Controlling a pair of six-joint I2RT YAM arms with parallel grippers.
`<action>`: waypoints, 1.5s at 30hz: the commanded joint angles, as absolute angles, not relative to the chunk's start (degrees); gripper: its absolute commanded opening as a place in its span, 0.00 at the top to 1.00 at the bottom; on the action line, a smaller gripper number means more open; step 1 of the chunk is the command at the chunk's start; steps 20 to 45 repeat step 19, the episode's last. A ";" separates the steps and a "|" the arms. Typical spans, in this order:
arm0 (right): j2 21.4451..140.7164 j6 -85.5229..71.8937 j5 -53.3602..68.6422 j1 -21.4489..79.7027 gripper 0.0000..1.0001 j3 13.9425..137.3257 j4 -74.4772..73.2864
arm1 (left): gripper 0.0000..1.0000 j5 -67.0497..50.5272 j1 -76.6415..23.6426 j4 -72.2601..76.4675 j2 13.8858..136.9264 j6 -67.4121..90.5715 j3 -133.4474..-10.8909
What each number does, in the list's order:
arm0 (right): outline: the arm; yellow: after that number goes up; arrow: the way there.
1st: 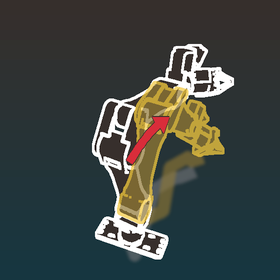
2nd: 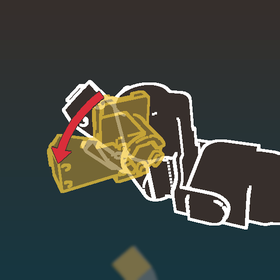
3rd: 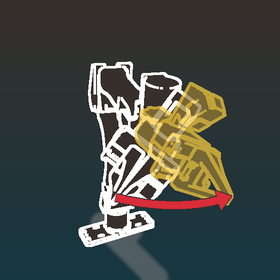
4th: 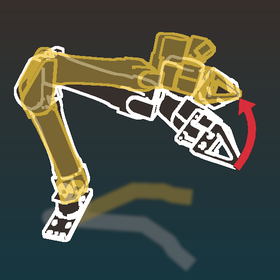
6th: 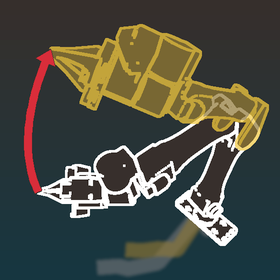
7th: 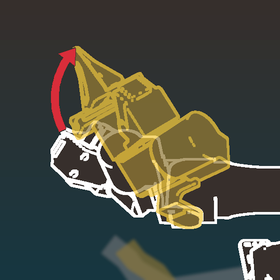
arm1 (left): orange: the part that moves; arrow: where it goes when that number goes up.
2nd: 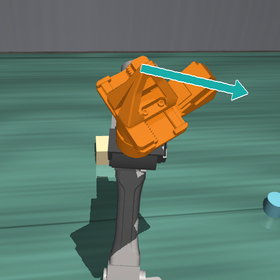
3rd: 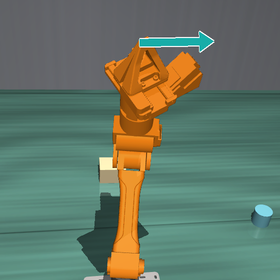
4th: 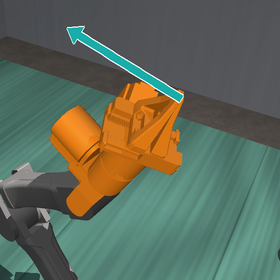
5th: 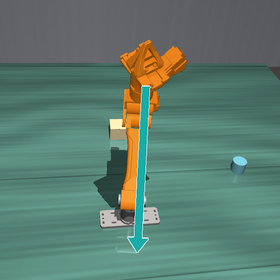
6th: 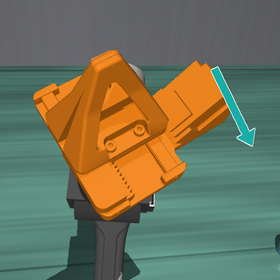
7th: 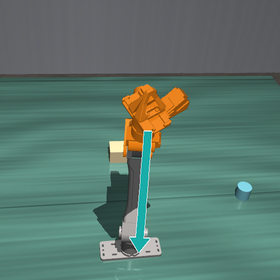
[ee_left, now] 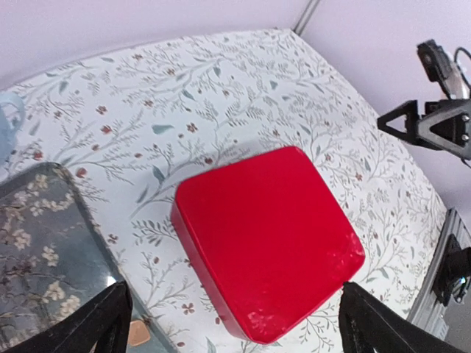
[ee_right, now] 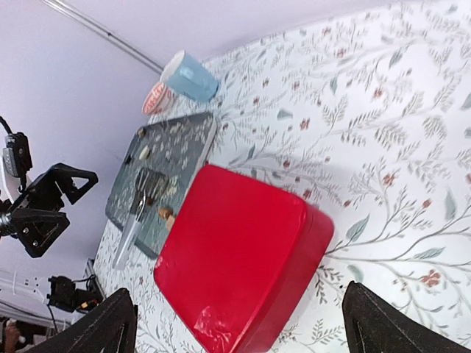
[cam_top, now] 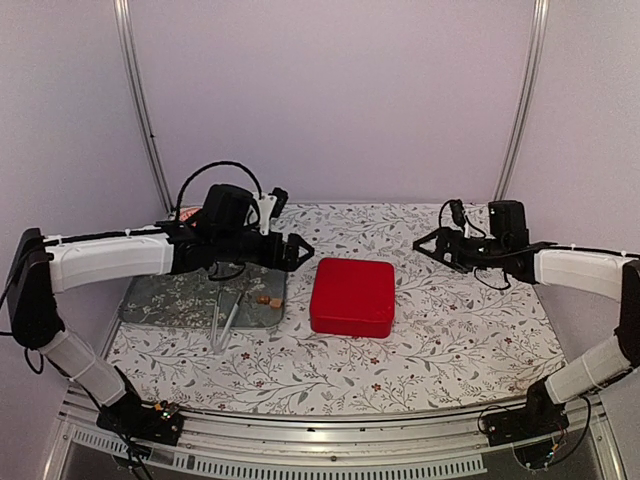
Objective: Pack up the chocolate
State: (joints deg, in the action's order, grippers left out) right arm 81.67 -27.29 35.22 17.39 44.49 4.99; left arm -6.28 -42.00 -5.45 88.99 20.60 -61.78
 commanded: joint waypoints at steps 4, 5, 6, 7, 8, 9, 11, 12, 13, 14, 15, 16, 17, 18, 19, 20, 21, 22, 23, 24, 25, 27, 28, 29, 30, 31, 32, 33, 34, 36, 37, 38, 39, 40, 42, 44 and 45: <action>68.58 -21.11 22.66 13.95 0.01 42.81 1.76 | 0.01 1.23 -33.55 -4.07 77.98 24.38 -57.08; 67.40 -21.22 20.63 13.77 0.01 41.98 1.80 | 0.01 0.80 -32.11 -3.52 76.70 25.15 -55.85; 66.49 -21.39 19.07 13.62 0.01 41.13 1.88 | 0.01 0.62 -30.75 -3.22 75.59 25.79 -54.03; 65.77 -21.44 18.01 13.46 0.01 40.28 1.93 | 0.01 0.62 -29.46 -3.09 74.61 26.55 -52.74; 65.27 -21.40 16.98 13.37 0.01 39.49 1.93 | 0.01 0.55 -28.17 -3.08 73.75 27.33 -51.60; 64.89 -21.43 16.25 13.22 0.01 38.71 1.93 | 0.01 0.08 -26.96 -3.01 73.12 28.13 -50.38; 64.61 -21.66 15.68 13.11 0.01 36.80 2.33 | 0.01 -0.75 -24.71 -2.92 72.23 29.38 -48.41; 64.60 -21.49 15.71 13.10 0.01 36.04 2.60 | 0.01 -1.08 -23.94 -2.98 72.10 29.78 -47.57; 64.71 -21.46 15.68 13.10 0.01 35.43 2.84 | 0.01 -1.40 -23.35 -2.91 72.12 29.87 -46.95; 64.64 -21.37 15.65 13.10 0.01 34.76 3.16 | 0.01 -1.66 -22.98 -2.82 72.14 29.95 -46.33; 64.55 -21.16 15.72 13.10 0.01 34.04 3.55 | 0.01 -1.98 -22.75 -2.60 72.16 30.08 -45.86; 64.18 -21.04 15.73 13.10 0.01 33.28 4.27 | 0.01 -2.30 -22.53 -2.32 72.16 30.21 -45.39; 63.82 -21.01 15.73 13.14 0.01 32.68 4.96 | 0.01 -2.42 -22.44 -2.17 72.07 30.39 -45.14; 63.51 -20.87 15.44 13.10 0.01 32.45 5.36 | 0.01 -2.32 -22.42 -2.01 71.93 30.57 -44.90; 63.34 -20.71 14.86 13.10 0.01 32.48 5.31 | 0.01 -2.04 -22.41 -1.87 71.78 30.85 -44.77; 63.34 -20.71 14.86 13.10 0.01 32.48 5.31 | 0.01 -2.04 -22.41 -1.87 71.78 30.85 -44.77; 63.34 -20.71 14.86 13.10 0.01 32.48 5.31 | 0.01 -2.04 -22.41 -1.87 71.78 30.85 -44.77; 63.34 -20.71 14.86 13.10 0.01 32.48 5.31 | 0.01 -2.04 -22.41 -1.87 71.78 30.85 -44.77; 63.34 -20.71 14.86 13.10 0.01 32.48 5.31 | 0.01 -2.04 -22.41 -1.87 71.78 30.85 -44.77; 63.34 -20.71 14.86 13.10 0.01 32.48 5.31 | 0.01 -2.04 -22.41 -1.87 71.78 30.85 -44.77; 63.34 -20.71 14.86 13.10 0.01 32.48 5.31 | 0.01 -2.04 -22.41 -1.87 71.78 30.85 -44.77; 63.34 -20.71 14.86 13.10 0.01 32.48 5.31 | 0.01 -2.04 -22.41 -1.87 71.78 30.85 -44.77; 63.34 -20.71 14.86 13.10 0.01 32.48 5.31 | 0.01 -2.04 -22.41 -1.87 71.78 30.85 -44.77; 63.34 -20.71 14.86 13.10 0.01 32.48 5.31 | 0.01 -2.04 -22.41 -1.87 71.78 30.85 -44.77; 63.34 -20.71 14.86 13.10 0.01 32.48 5.31 | 0.01 -2.04 -22.41 -1.87 71.78 30.85 -44.77; 63.34 -20.71 14.86 13.10 0.01 32.48 5.31 | 0.01 -2.04 -22.41 -1.87 71.78 30.85 -44.77; 63.34 -20.71 14.86 13.10 0.01 32.48 5.31 | 0.01 -2.04 -22.41 -1.87 71.78 30.85 -44.77; 63.34 -20.71 14.86 13.10 0.01 32.48 5.31 | 0.01 -2.04 -22.41 -1.87 71.78 30.85 -44.77; 63.34 -20.71 14.86 13.10 0.01 32.48 5.31 | 0.01 -2.04 -22.41 -1.87 71.78 30.85 -44.77; 63.34 -20.71 14.86 13.10 0.01 32.48 5.31 | 0.01 -2.04 -22.41 -1.87 71.78 30.85 -44.77; 63.34 -20.71 14.86 13.10 0.01 32.48 5.31 | 0.01 -2.04 -22.41 -1.87 71.78 30.85 -44.77; 63.34 -20.71 14.86 13.10 0.01 32.48 5.31 | 0.01 -2.04 -22.41 -1.87 71.78 30.85 -44.77; 63.34 -20.71 14.86 13.10 0.01 32.48 5.31 | 0.01 -2.04 -22.41 -1.87 71.78 30.85 -44.77; 63.34 -20.71 14.86 13.10 0.01 32.48 5.31 | 0.01 -2.04 -22.41 -1.87 71.78 30.85 -44.77; 63.34 -20.71 14.86 13.10 0.01 32.48 5.31 | 0.01 -2.04 -22.41 -1.87 71.78 30.85 -44.77; 63.34 -20.71 14.86 13.10 0.01 32.48 5.31 | 0.01 -2.04 -22.41 -1.87 71.78 30.85 -44.77; 63.34 -20.71 14.86 13.10 0.01 32.48 5.31 | 0.01 -2.04 -22.41 -1.87 71.78 30.85 -44.77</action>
